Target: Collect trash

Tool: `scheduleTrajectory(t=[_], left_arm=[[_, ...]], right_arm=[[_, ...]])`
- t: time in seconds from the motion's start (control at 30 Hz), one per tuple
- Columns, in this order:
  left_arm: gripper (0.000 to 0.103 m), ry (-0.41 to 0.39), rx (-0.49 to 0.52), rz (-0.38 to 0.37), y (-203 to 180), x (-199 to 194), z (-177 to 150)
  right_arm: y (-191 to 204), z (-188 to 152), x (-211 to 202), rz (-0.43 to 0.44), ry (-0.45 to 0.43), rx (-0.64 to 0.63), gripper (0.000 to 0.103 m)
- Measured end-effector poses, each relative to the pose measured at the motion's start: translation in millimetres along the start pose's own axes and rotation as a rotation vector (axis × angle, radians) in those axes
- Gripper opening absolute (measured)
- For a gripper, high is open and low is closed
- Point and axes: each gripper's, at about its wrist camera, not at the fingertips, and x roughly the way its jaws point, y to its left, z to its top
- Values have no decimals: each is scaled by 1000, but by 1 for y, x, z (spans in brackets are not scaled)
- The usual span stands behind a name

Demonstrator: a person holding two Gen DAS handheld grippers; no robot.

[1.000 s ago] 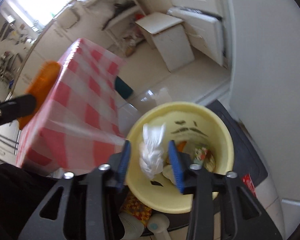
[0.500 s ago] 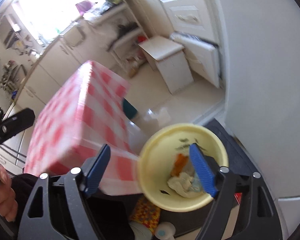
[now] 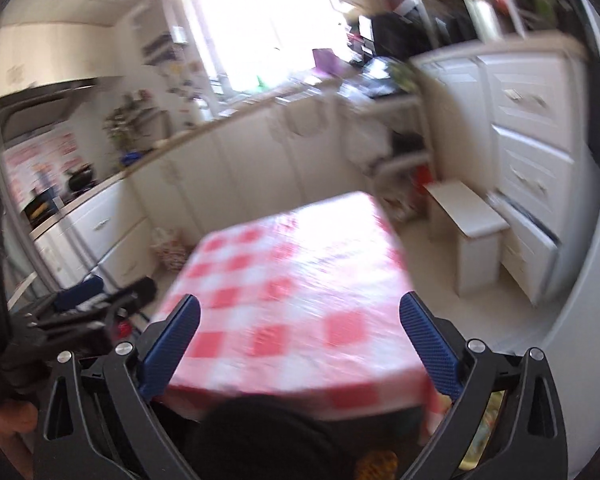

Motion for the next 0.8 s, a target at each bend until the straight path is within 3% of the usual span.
scheduleTrajectory(t=[0.13,0.3,0.7,0.8], left_arm=[[96,-33,-46,61,42,-22,-6],[96,-48,-62,97,64,-37,-15],[96,-65,-65,117,80,-50,-23],[96,-43,-93,83,85,-46,-24]], right_arm=[[39,5,-7,37,-35,-84,96],[66,4,-15,40,-58,-157,96],[81,0,-13,28,-57,-193,96],[79,-1,-11,27,-51,-186,96]])
